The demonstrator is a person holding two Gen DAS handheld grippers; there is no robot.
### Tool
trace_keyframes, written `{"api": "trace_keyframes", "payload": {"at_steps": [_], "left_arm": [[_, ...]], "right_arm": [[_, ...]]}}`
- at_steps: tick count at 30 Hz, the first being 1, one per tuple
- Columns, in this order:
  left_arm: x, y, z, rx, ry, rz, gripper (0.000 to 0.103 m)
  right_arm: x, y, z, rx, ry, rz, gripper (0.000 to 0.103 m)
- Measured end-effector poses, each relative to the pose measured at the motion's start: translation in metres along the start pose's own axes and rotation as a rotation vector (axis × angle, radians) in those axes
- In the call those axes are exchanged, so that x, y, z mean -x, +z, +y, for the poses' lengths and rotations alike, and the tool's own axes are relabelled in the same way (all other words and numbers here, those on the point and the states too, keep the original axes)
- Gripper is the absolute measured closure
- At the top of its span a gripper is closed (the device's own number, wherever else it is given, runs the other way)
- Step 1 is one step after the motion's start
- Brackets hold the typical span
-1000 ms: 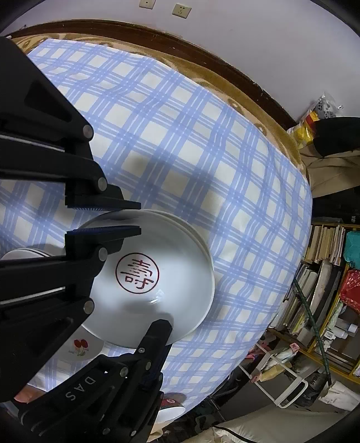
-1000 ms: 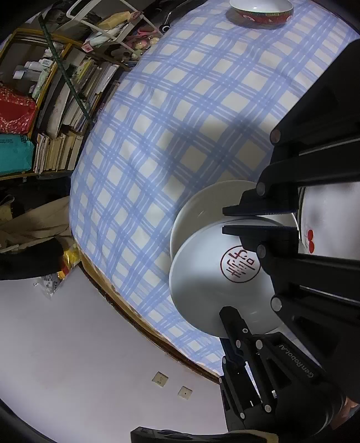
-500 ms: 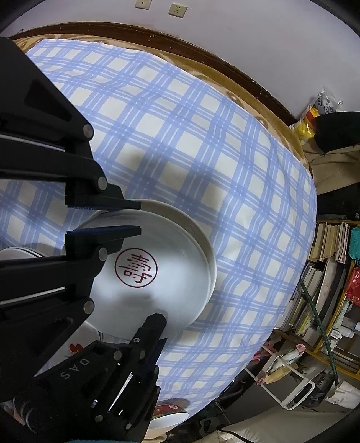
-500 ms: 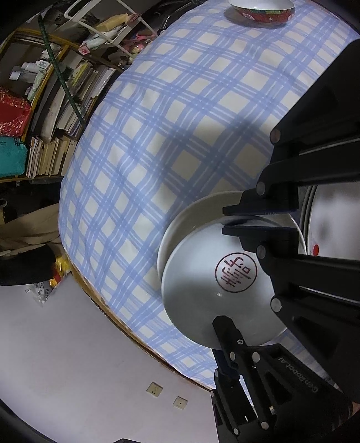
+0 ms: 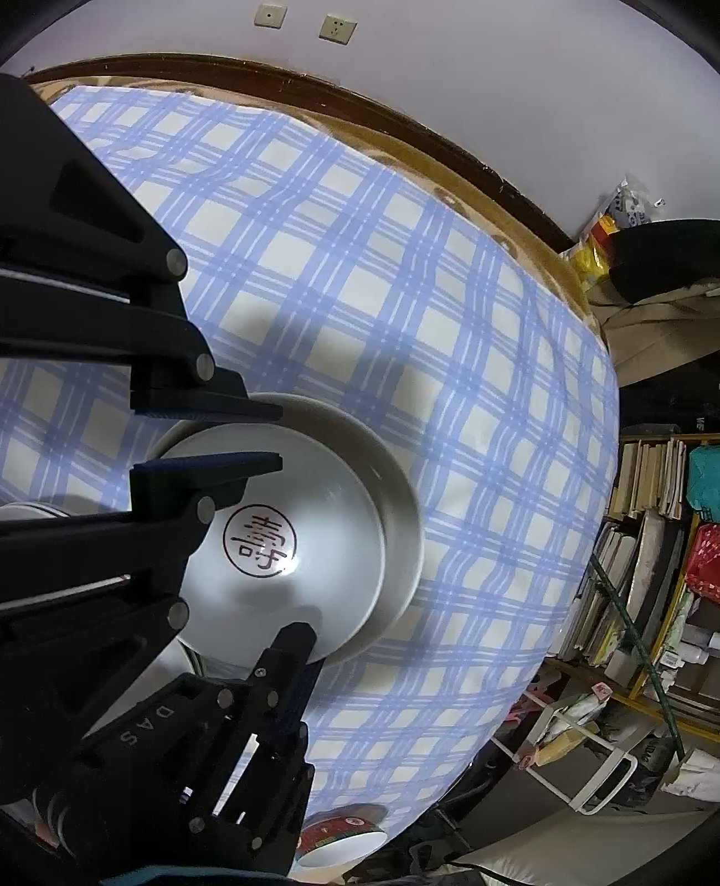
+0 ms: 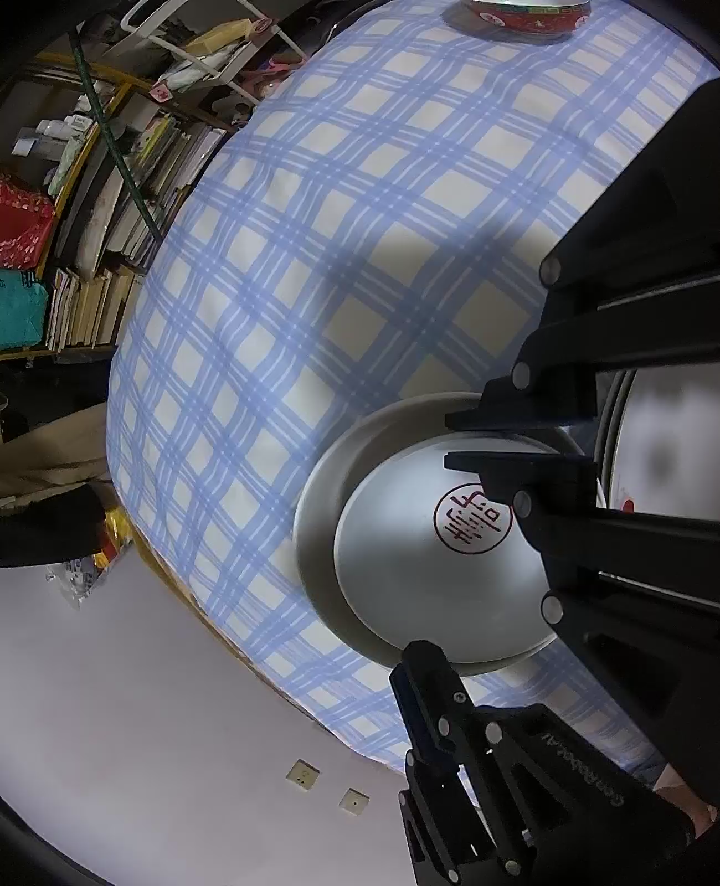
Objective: Organize plates and bowls
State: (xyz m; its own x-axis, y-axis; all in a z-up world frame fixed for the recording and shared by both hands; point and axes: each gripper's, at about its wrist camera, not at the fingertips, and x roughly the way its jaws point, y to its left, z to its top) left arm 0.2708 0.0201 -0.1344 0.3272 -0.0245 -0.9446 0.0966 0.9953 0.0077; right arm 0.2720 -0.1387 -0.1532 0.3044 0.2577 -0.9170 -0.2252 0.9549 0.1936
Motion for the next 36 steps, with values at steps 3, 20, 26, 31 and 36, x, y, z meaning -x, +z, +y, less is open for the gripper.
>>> {"api": "trace_keyframes", "payload": {"at_steps": [3, 20, 26, 31, 36], "left_arm": [[0.006, 0.001, 0.0, -0.006, 0.022, -0.017, 0.092], [0.034, 0.003, -0.019, 0.011, 0.022, -0.059, 0.083], [0.041, 0.002, -0.054, -0.039, -0.008, -0.057, 0.069], [0.054, 0.002, -0.086, -0.091, -0.01, -0.104, 0.041], [0.061, 0.005, -0.121, -0.132, -0.034, -0.115, 0.032]], "right_arm": [[0.005, 0.0, -0.002, -0.013, 0.002, -0.015, 0.09], [0.068, -0.014, -0.052, -0.109, -0.043, -0.13, 0.038], [0.103, -0.035, -0.099, -0.216, -0.073, -0.175, 0.02], [0.13, -0.05, -0.137, -0.249, -0.147, -0.194, 0.013], [0.158, -0.066, -0.176, -0.301, -0.213, -0.222, 0.007]]}}
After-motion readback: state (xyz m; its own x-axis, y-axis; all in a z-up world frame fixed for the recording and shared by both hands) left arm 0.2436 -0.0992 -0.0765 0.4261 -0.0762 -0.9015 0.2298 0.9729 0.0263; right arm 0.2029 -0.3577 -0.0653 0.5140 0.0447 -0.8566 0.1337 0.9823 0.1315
